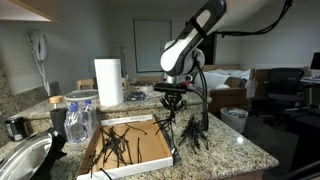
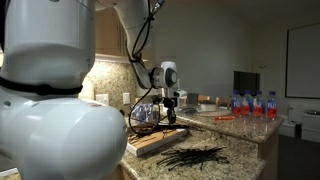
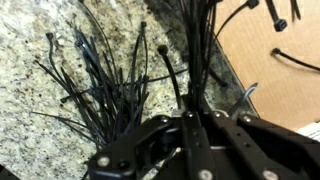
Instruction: Remove the zip ties from the box
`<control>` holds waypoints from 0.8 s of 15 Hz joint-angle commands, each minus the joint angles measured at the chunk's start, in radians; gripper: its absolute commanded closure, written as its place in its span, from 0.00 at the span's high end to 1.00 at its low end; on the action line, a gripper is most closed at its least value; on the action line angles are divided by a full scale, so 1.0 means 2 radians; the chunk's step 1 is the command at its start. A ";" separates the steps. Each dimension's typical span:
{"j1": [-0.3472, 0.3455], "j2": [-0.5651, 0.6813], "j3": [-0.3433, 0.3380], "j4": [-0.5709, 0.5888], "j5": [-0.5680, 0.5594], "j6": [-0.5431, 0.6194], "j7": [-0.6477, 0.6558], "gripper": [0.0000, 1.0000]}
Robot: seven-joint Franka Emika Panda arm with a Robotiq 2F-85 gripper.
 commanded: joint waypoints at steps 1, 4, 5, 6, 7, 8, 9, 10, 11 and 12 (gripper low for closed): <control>-0.025 -0.022 -0.004 -0.021 0.003 0.020 -0.023 0.06; -0.040 -0.019 -0.012 -0.015 0.004 0.016 -0.048 0.06; -0.045 -0.017 -0.016 -0.014 0.004 0.014 -0.059 0.06; -0.050 -0.016 -0.019 -0.014 0.006 0.013 -0.070 0.06; -0.055 -0.015 -0.022 -0.014 0.008 0.014 -0.082 0.06; -0.060 -0.014 -0.026 -0.014 0.009 0.014 -0.094 0.06; -0.065 -0.013 -0.029 -0.015 0.012 0.015 -0.106 0.06; -0.069 -0.012 -0.032 -0.015 0.013 0.016 -0.117 0.06; -0.073 -0.011 -0.035 -0.016 0.015 0.018 -0.129 0.06; -0.076 -0.009 -0.038 -0.016 0.016 0.020 -0.138 0.06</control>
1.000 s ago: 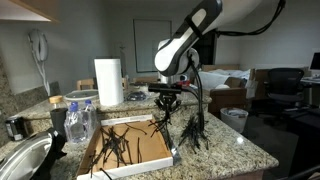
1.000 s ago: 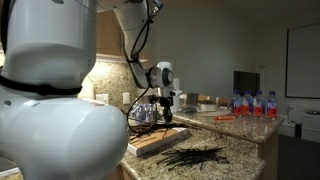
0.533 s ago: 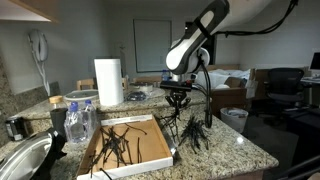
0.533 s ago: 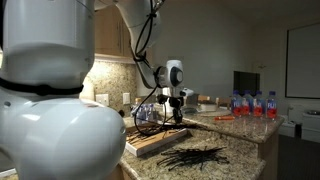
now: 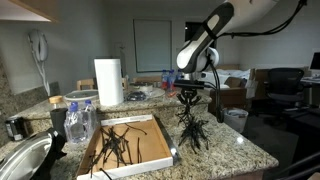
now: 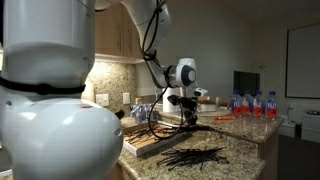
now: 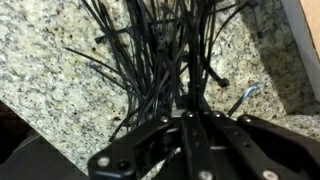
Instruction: Remove the zip ties from the box
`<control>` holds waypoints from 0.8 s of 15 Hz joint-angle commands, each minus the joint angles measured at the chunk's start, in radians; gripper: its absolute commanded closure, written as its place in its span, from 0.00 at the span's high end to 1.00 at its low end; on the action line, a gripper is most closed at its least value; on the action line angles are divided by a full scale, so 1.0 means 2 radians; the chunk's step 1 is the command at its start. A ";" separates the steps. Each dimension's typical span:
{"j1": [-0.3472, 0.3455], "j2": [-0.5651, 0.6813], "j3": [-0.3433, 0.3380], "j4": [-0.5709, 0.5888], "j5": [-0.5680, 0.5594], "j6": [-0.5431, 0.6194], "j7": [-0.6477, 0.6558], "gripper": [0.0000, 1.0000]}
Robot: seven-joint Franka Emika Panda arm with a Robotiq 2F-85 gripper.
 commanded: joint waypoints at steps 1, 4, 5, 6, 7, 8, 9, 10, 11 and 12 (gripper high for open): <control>-0.016 -0.001 -0.006 -0.014 0.015 0.016 -0.049 0.06; -0.021 0.011 -0.011 -0.015 0.016 0.026 -0.062 0.06; -0.022 0.017 -0.012 -0.017 0.018 0.031 -0.064 0.06; -0.022 0.022 -0.013 -0.018 0.022 0.036 -0.066 0.06; -0.022 0.028 -0.014 -0.020 0.025 0.042 -0.066 0.06; -0.022 0.034 -0.015 -0.022 0.030 0.046 -0.069 0.06; -0.022 0.039 -0.015 -0.023 0.037 0.048 -0.071 0.06; -0.022 0.044 -0.016 -0.025 0.041 0.052 -0.072 0.06; -0.023 0.049 -0.017 -0.026 0.046 0.056 -0.073 0.06; -0.023 0.053 -0.018 -0.027 0.051 0.058 -0.074 0.06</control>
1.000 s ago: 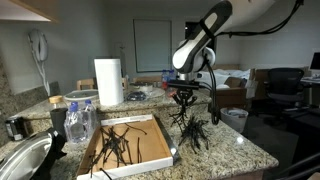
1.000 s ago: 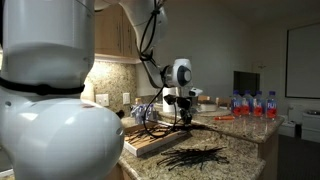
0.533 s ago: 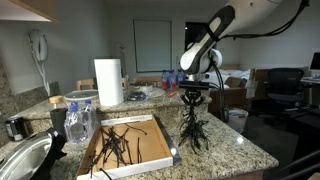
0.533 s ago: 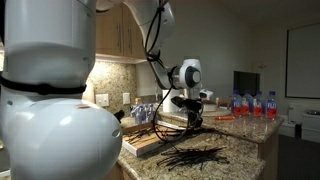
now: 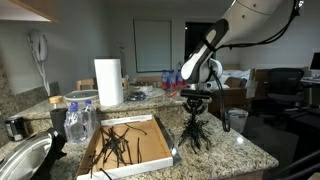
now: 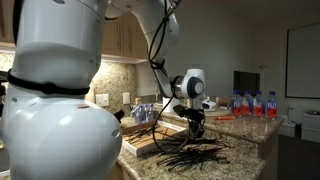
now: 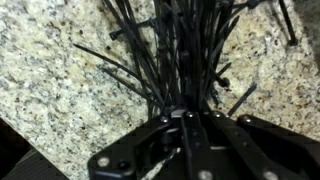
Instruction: Remove the zip ties from the box
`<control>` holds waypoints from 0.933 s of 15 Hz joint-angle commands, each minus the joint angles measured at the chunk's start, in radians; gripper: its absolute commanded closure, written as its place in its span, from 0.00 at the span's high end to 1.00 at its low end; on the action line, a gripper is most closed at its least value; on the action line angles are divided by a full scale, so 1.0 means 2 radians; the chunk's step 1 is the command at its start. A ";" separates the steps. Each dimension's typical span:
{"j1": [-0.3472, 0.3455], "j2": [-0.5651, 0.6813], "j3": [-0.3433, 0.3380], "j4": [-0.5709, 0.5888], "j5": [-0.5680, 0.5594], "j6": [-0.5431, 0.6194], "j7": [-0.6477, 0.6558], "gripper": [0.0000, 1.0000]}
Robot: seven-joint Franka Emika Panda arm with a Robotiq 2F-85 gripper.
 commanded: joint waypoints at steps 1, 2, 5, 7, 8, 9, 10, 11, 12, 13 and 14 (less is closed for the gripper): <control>-0.009 0.007 -0.002 -0.015 0.031 0.024 -0.029 0.06; -0.009 0.009 -0.003 -0.016 0.034 0.025 -0.030 0.06; -0.009 0.008 -0.008 -0.019 0.037 0.030 -0.030 0.32; -0.008 0.005 -0.010 -0.021 0.037 0.031 -0.029 0.44; -0.008 0.003 -0.011 -0.022 0.037 0.032 -0.028 0.51; -0.008 0.000 -0.011 -0.024 0.037 0.032 -0.028 0.56; -0.007 -0.004 -0.010 -0.026 0.038 0.033 -0.029 0.64; -0.006 -0.009 -0.009 -0.029 0.038 0.035 -0.030 0.69; -0.006 -0.016 -0.006 -0.032 0.044 0.033 -0.037 0.77; -0.005 -0.023 -0.005 -0.035 0.044 0.033 -0.037 0.82; -0.003 -0.035 -0.002 -0.040 0.048 0.032 -0.043 0.90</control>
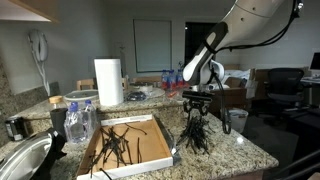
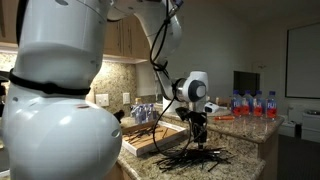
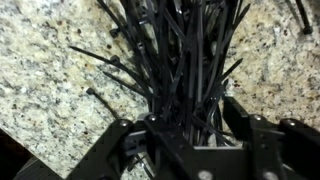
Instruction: Remove the zip ties from the box
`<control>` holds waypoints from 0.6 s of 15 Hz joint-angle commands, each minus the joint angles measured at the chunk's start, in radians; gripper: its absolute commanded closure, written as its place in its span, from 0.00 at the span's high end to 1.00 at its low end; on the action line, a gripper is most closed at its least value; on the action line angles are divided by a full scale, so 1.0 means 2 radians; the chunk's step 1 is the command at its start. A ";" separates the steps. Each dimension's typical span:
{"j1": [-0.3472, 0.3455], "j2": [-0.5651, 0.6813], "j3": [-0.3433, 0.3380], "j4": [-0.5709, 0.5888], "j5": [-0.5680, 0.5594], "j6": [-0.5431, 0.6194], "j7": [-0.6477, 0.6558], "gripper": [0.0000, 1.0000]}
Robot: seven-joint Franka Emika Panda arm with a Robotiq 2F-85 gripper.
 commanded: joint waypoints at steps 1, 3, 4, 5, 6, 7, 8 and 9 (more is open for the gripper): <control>-0.001 -0.057 0.012 -0.040 0.023 0.012 -0.033 0.95; 0.004 -0.086 0.021 -0.053 0.024 0.012 -0.035 1.00; 0.007 -0.100 0.027 -0.056 0.021 0.012 -0.035 1.00; 0.012 -0.111 0.035 -0.056 0.016 0.009 -0.034 1.00; 0.016 -0.120 0.045 -0.053 0.015 0.006 -0.039 1.00; 0.021 -0.126 0.054 -0.048 0.014 0.002 -0.042 1.00; 0.028 -0.128 0.065 -0.037 0.009 -0.003 -0.042 1.00; 0.035 -0.128 0.076 -0.026 0.005 -0.008 -0.040 1.00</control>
